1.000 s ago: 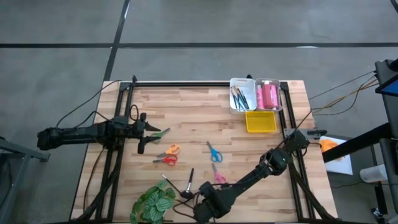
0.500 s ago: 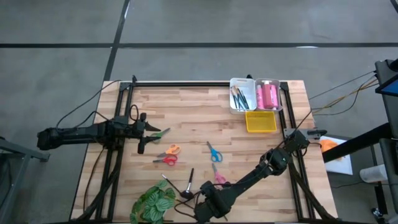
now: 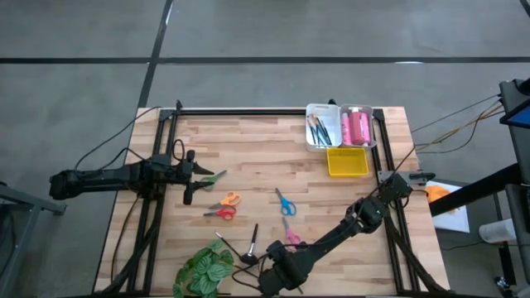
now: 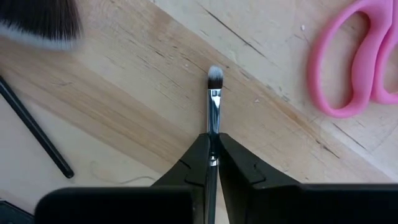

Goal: Pick & Place Paint Supplies
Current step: Put the black paint brush into the white bin

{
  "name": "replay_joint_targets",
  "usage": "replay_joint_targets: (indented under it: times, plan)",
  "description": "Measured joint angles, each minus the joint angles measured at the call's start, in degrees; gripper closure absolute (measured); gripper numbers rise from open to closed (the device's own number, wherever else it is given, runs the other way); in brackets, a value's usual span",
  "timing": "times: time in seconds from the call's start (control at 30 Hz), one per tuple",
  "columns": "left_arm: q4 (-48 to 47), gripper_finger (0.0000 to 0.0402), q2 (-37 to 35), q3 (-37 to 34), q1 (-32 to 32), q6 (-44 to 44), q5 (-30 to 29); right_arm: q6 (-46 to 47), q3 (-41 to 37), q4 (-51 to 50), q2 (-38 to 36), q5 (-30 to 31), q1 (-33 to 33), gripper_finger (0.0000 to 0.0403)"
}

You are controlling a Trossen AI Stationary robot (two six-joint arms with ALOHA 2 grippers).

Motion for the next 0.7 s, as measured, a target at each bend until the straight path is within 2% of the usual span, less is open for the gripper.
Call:
replay_joint_targets:
  times: [0.5, 0.7]
  plan:
    - [0.0, 0.0232, 0.0, 0.0, 0.0, 0.0, 0.0, -1.5, 0.9, -0.4, -3.2, 0.8, -0.2, 0.0384]
    - [0.0, 0.0232, 0.0, 0.0, 0.0, 0.0, 0.0, -2.2, 0.9, -2.0, -5.8, 4.8, -0.3, 0.0384]
